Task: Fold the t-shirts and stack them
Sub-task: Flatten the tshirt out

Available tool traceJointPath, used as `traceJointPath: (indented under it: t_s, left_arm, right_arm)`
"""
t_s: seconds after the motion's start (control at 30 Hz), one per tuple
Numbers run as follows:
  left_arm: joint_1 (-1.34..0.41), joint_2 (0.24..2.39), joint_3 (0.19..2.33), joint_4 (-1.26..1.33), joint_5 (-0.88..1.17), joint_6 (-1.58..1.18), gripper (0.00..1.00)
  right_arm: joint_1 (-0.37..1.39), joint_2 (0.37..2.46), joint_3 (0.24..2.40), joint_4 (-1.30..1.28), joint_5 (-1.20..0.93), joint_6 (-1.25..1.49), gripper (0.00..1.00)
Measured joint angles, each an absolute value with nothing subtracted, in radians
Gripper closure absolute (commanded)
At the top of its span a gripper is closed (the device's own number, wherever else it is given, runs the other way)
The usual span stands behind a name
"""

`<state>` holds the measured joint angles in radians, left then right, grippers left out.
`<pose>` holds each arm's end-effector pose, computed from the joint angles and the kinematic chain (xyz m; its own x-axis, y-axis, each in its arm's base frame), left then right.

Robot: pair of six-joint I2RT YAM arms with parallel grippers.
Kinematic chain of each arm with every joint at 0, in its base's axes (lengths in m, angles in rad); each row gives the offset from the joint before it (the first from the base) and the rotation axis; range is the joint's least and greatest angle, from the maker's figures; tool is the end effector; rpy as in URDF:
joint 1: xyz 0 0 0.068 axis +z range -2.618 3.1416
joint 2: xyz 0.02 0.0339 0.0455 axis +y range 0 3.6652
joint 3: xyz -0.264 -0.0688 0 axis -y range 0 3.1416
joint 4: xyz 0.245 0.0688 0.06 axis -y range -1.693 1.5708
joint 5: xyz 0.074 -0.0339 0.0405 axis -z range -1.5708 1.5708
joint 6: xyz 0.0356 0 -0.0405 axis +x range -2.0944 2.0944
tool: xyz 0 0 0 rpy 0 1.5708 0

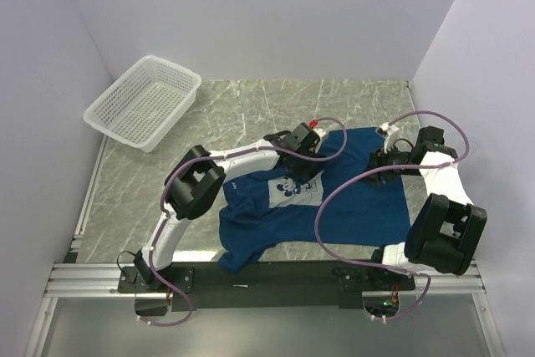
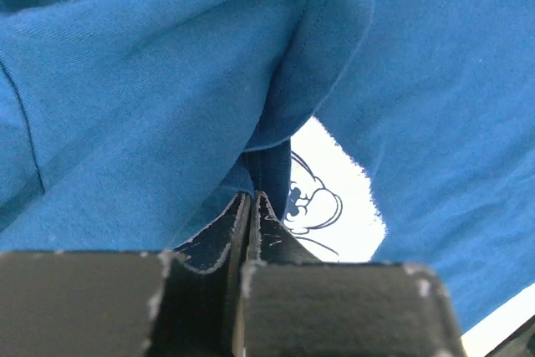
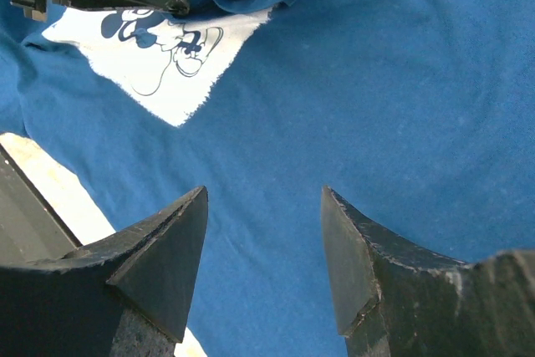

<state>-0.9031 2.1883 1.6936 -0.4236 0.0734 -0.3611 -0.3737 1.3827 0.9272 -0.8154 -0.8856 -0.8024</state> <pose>0.2973 -0.3813 0.1782 -0.7467 0.3779 -0.5474 0.5846 0.7654 -0.2690 0.2387 -0.0640 0.2267 -0.6311 -0.2413 -0.7372 -0.6270 0.7183 0.3017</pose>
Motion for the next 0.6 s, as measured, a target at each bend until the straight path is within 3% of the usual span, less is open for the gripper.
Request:
traceJointPath:
  t_s: [0.27, 0.6]
  left_arm:
    - [-0.883, 2.134, 1.702, -0.45, 0.062, -0.361, 0.99]
    - [-0.714, 1.945, 1.684, -0.423, 0.188, -0.368, 1.0]
  right_arm:
    - [-0.374, 1.383, 0.927, -0.816, -0.886, -0.805, 0.37]
    - [-0.374, 1.383, 0.931, -0.823, -0.884, -0.806, 0.37]
